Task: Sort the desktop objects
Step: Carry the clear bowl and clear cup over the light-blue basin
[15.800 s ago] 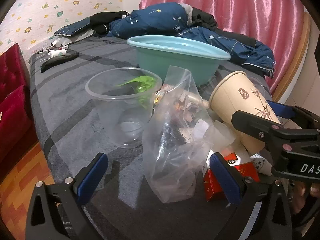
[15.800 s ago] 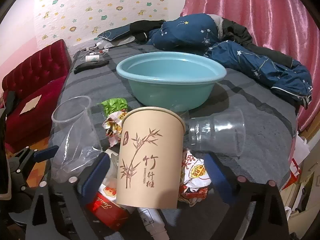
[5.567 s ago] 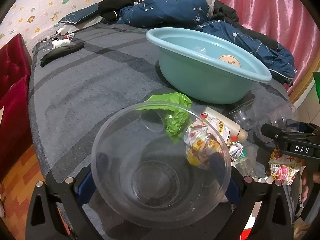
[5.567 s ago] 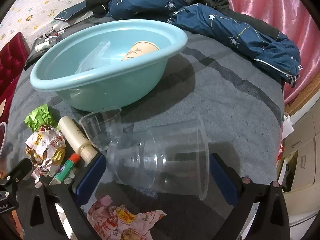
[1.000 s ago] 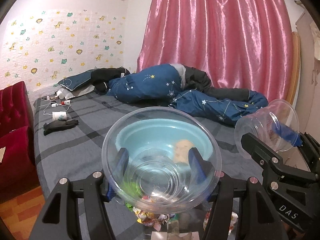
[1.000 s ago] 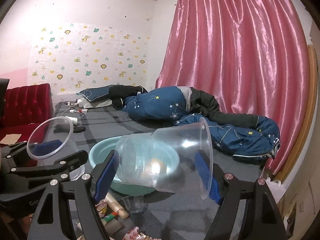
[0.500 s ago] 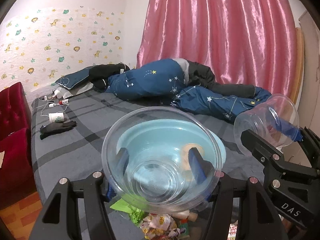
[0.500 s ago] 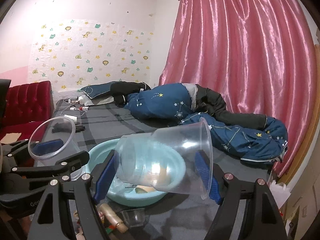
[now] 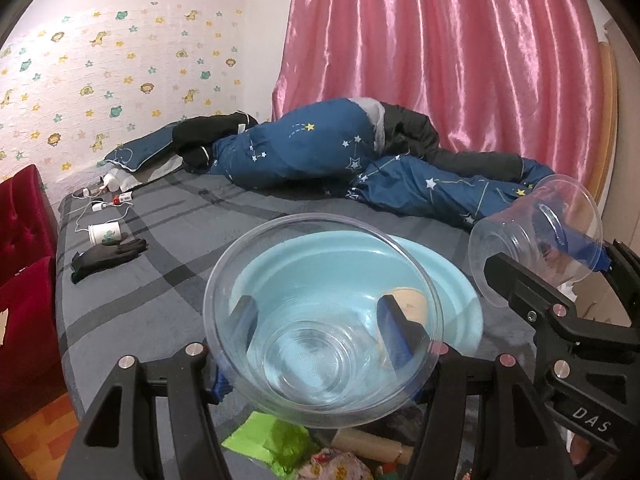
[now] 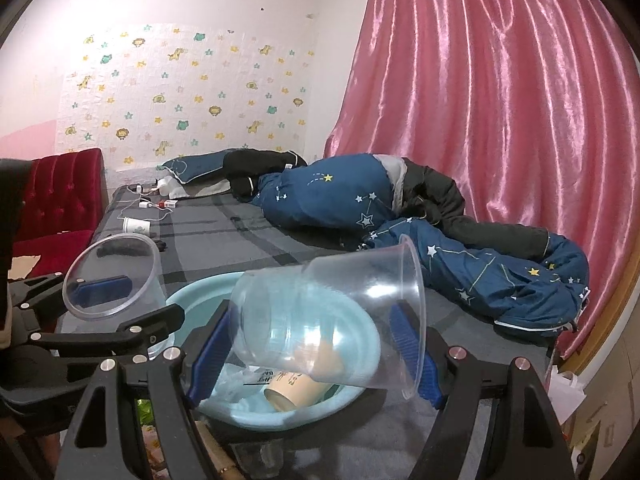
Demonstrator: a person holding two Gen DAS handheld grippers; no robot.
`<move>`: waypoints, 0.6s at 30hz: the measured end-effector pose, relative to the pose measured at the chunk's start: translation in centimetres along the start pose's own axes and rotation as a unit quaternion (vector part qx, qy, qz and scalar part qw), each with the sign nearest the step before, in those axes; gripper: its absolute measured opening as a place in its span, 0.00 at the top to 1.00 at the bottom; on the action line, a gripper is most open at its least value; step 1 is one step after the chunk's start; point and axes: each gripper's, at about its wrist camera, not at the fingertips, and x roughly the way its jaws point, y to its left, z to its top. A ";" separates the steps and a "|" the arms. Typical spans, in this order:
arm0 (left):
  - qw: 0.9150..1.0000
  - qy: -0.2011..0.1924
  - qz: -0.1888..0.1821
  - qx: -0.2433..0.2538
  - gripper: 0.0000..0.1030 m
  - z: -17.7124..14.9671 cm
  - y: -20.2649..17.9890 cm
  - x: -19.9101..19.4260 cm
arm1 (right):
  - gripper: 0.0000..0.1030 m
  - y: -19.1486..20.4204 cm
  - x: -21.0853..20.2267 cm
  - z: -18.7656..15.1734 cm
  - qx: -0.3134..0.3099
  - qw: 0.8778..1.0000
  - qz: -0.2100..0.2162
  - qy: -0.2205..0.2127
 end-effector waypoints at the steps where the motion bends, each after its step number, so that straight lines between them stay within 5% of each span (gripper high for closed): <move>1: 1.000 0.004 0.001 0.003 0.35 0.1 0.0 0.4 | 0.21 -0.1 0.5 0.0 -0.001 1.000 0.000 0.004; 18: 0.999 0.053 0.004 0.001 0.35 1.6 2.0 6.7 | 0.21 -0.1 7.9 0.8 0.004 0.997 0.030 0.066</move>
